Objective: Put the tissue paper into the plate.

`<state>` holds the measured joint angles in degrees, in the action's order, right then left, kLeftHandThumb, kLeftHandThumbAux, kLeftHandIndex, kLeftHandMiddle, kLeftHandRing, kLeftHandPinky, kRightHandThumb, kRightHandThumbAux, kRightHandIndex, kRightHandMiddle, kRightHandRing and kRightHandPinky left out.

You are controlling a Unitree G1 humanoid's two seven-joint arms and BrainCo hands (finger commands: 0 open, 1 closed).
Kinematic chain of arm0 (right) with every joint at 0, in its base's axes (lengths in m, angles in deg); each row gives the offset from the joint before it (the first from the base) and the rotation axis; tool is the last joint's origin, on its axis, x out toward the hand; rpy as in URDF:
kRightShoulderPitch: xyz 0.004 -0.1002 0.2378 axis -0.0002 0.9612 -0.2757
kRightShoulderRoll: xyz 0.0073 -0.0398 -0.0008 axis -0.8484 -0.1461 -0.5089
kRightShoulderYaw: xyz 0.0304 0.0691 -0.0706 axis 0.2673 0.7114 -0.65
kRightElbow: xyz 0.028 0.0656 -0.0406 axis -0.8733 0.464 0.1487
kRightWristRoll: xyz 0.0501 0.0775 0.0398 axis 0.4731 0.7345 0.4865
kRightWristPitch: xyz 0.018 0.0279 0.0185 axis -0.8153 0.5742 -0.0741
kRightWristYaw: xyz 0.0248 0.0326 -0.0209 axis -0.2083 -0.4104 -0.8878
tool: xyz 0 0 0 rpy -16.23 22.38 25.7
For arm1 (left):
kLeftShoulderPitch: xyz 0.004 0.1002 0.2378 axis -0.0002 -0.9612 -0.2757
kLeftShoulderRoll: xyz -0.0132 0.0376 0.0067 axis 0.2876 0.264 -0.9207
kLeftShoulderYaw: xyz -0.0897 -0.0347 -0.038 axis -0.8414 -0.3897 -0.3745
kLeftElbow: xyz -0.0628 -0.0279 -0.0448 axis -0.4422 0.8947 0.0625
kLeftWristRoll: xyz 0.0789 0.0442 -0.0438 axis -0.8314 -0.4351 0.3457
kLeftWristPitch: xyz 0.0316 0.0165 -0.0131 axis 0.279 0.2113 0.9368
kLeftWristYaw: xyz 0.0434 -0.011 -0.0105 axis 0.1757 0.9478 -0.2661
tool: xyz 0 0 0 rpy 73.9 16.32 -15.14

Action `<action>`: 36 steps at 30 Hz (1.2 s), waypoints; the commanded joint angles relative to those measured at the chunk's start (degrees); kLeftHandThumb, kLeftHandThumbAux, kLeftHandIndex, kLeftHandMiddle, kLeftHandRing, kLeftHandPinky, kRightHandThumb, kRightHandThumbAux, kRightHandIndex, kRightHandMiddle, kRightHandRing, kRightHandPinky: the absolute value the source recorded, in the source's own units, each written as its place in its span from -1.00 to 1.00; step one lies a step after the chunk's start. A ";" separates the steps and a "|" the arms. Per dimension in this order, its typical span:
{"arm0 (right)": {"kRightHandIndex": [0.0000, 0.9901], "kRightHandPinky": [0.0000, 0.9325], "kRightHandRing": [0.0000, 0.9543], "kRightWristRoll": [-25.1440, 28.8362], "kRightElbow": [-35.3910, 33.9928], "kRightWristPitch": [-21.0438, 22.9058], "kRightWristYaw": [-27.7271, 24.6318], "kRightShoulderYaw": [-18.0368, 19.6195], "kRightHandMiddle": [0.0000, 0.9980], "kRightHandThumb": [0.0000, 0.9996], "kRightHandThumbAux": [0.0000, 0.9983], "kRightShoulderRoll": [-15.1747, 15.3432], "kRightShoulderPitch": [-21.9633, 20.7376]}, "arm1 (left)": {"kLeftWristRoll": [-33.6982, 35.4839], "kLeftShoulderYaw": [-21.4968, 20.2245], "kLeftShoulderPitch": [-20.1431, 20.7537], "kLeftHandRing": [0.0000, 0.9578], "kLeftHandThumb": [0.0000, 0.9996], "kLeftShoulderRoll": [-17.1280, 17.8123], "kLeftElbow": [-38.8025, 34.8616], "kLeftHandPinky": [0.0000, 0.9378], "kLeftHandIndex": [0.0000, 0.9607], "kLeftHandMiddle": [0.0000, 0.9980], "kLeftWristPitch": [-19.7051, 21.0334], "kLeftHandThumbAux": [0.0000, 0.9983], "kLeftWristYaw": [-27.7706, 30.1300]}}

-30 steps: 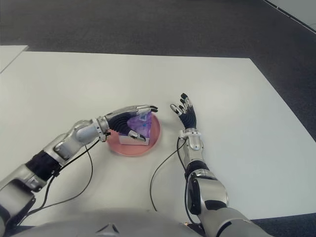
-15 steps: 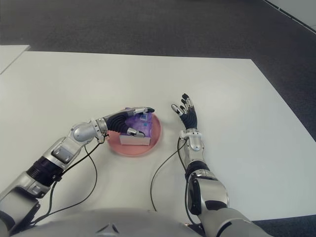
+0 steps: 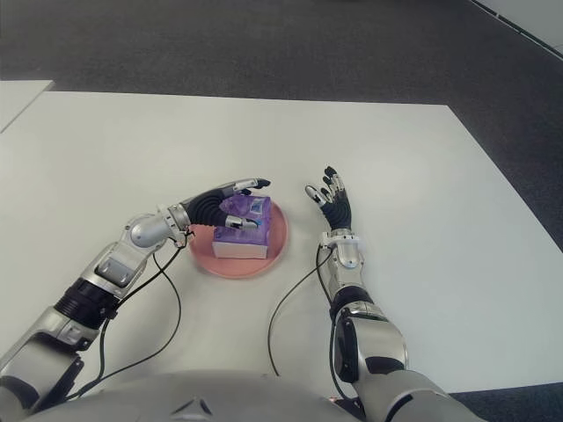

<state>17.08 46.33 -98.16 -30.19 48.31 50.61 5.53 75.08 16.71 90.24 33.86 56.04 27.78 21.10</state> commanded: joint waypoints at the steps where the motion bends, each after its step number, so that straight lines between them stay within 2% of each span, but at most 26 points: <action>1: -1.00 -1.00 -1.00 0.27 2.63 2.63 -0.02 -0.06 -1.00 -0.90 0.18 -1.02 3.43 | 0.62 -3.45 3.05 -1.00 -1.00 -0.32 5.20 -1.00 -1.00 -1.00 0.77 -0.07 -0.36; 2: -1.00 -1.00 -1.00 0.26 2.63 2.62 0.02 -0.08 -1.00 -0.90 0.18 -1.05 3.43 | 1.82 -5.00 3.25 -1.00 -1.00 -0.37 5.03 -1.00 -1.00 -1.00 1.57 -0.08 -0.40; 5: -1.00 -1.00 -1.00 0.21 2.65 2.62 0.10 -0.12 -1.00 -0.90 0.18 -1.12 3.41 | 8.71 -13.45 7.22 -1.00 -1.00 -0.53 6.12 -1.00 -1.00 -1.00 5.63 -0.12 -1.70; 6: -1.00 -1.00 -1.00 0.20 2.66 2.62 0.12 -0.13 -1.00 -0.90 0.18 -1.14 3.40 | 9.51 -14.73 8.16 -1.00 -1.00 -0.64 6.65 -1.00 -1.00 -1.00 6.11 -0.13 -1.95; 8: -1.00 -1.00 -1.00 0.18 2.67 2.60 0.16 -0.15 -1.00 -0.90 0.18 -1.17 3.41 | 9.29 -16.83 9.94 -1.00 -1.00 -2.54 11.41 -1.00 -1.00 -1.00 3.31 -0.14 -5.85; 12: -1.00 -1.00 -1.00 0.13 2.65 2.55 0.26 -0.22 -1.00 -0.90 0.18 -1.26 3.45 | 7.07 -20.27 10.51 -1.00 -1.00 -4.76 12.29 -1.00 -1.00 -1.00 0.94 -0.17 -14.36; 19: -1.00 -1.00 -1.00 0.08 2.59 2.47 0.38 -0.31 -1.00 -0.90 0.18 -1.35 3.53 | 6.18 -26.54 13.11 -1.00 -1.00 -5.35 20.20 -1.00 -1.00 -1.00 -2.27 -0.17 -25.89; 24: -1.00 -1.00 -1.00 0.09 2.58 2.47 0.39 -0.32 -1.00 -0.90 0.18 -1.35 3.53 | 6.52 -28.91 13.43 -1.00 -1.00 -5.78 23.65 -1.00 -1.00 -1.00 -5.30 -0.21 -30.08; 36: -1.00 -1.00 -1.00 0.17 2.48 2.45 0.26 -0.28 -1.00 -0.90 0.18 -1.25 3.59 | 7.04 -31.98 16.49 -1.00 -1.00 -5.31 36.97 -1.00 -1.00 -1.00 -11.80 -0.19 -34.40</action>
<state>17.06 46.37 -98.16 -29.94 48.15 50.43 5.62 81.89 -14.85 105.51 28.71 89.67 17.28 -12.46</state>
